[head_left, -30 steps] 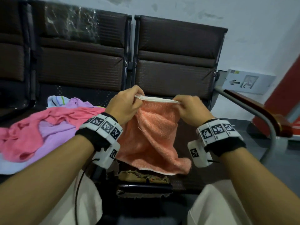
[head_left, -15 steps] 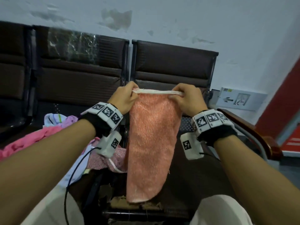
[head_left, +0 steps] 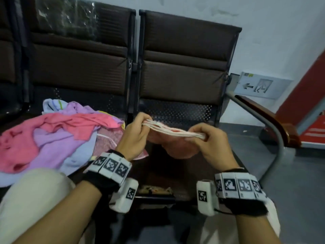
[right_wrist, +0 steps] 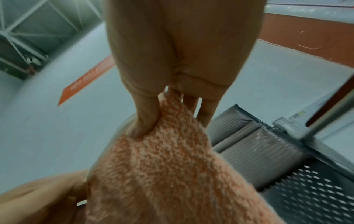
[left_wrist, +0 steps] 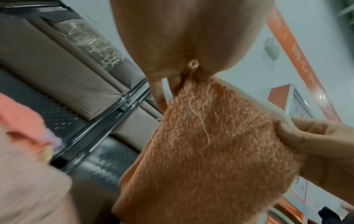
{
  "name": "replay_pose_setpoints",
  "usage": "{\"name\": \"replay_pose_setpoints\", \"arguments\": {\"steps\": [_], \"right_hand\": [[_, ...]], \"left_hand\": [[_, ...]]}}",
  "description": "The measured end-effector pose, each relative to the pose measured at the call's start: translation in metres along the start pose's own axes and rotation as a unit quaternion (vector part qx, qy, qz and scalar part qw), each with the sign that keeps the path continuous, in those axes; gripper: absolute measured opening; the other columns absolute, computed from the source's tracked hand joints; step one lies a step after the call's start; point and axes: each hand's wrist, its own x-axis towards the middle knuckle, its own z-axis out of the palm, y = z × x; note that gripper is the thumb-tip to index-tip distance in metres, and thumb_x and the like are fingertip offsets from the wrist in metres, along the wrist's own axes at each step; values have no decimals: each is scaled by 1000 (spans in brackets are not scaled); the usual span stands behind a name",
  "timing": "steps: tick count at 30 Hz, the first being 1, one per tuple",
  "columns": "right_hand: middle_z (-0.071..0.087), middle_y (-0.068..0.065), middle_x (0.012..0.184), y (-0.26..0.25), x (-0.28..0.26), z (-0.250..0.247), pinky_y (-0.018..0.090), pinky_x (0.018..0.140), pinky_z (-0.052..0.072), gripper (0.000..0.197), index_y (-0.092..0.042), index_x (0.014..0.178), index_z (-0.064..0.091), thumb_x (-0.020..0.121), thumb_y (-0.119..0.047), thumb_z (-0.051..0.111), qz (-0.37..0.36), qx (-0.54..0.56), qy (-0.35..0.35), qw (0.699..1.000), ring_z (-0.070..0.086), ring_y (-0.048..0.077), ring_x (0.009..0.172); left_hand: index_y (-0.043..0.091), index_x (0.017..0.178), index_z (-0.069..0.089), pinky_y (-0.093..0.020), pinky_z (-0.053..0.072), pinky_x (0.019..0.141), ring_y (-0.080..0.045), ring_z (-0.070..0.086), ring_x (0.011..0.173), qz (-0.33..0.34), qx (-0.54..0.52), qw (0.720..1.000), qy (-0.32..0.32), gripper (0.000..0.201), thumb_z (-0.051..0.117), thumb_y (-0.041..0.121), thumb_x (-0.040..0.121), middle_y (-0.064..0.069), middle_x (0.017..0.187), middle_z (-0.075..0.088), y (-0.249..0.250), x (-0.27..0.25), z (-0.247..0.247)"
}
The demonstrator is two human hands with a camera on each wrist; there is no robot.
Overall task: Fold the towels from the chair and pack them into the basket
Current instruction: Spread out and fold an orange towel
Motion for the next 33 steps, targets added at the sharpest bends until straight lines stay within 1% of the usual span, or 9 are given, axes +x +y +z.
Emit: {"name": "replay_pose_setpoints", "arguments": {"steps": [6,11,14,17,20,22,24,28,33], "right_hand": [[70,-13,78,28,-67,13,13,70,44,17,-25,79,69,69,-24,82,93,4,-117,989,61,-5,75],[62,-13,108,44,-75,19,18,86,41,68,-33,114,56,55,-39,88,155,-48,-240,957,56,1,100],[63,-7,112,60,-74,21,32,94,47,68,-23,120,55,61,-29,87,177,-58,-308,933,58,9,103],[69,-8,95,78,-71,26,39,87,52,32,-20,103,66,74,-9,77,162,21,-242,956,61,6,88],[70,-20,87,95,-61,31,18,76,49,34,-33,97,64,81,-4,70,183,117,-140,966,62,-8,85],[71,-21,86,104,-50,36,14,71,47,26,-34,92,65,85,-9,66,209,145,-104,961,63,-9,83],[71,-17,89,110,-39,40,13,69,48,21,-33,92,66,89,-13,61,226,164,-89,956,64,-6,84],[67,-12,91,121,-15,49,11,68,47,17,-32,95,63,94,-17,55,214,164,-52,962,62,-8,80],[69,-6,95,137,4,57,21,64,53,23,-22,101,55,85,-31,68,309,133,-103,936,66,4,83]], "left_hand": [[22,99,49,-22,39,74,8,52,79,-60,-23,979,-192,22,42,2,93,12,90,56,-37,-70,9],[25,102,47,-4,37,74,14,50,84,-99,-35,977,-186,27,36,1,94,13,95,54,-46,-71,21],[24,108,45,-20,40,86,-7,54,97,-121,-33,977,-170,25,33,5,96,4,102,55,-48,-57,28],[25,113,42,-18,44,84,-1,56,96,-127,-74,980,-134,21,37,10,98,3,104,58,-52,-44,38],[21,122,42,-15,46,80,5,59,90,-227,-164,957,-75,41,60,37,88,7,101,61,-62,-36,48],[13,122,50,-27,50,87,-11,65,99,-315,-228,913,-121,71,76,50,68,-2,108,66,-73,-37,50],[13,111,62,-32,53,88,-19,68,99,-334,-244,885,-214,60,77,43,61,-6,107,71,-81,-43,53],[24,99,64,-28,54,85,-10,68,94,-294,-216,916,-168,13,63,23,86,4,103,72,-89,-30,65],[15,112,60,-37,49,92,-20,63,100,-269,-109,946,-146,20,51,21,95,-1,106,66,-97,1,81]]}}
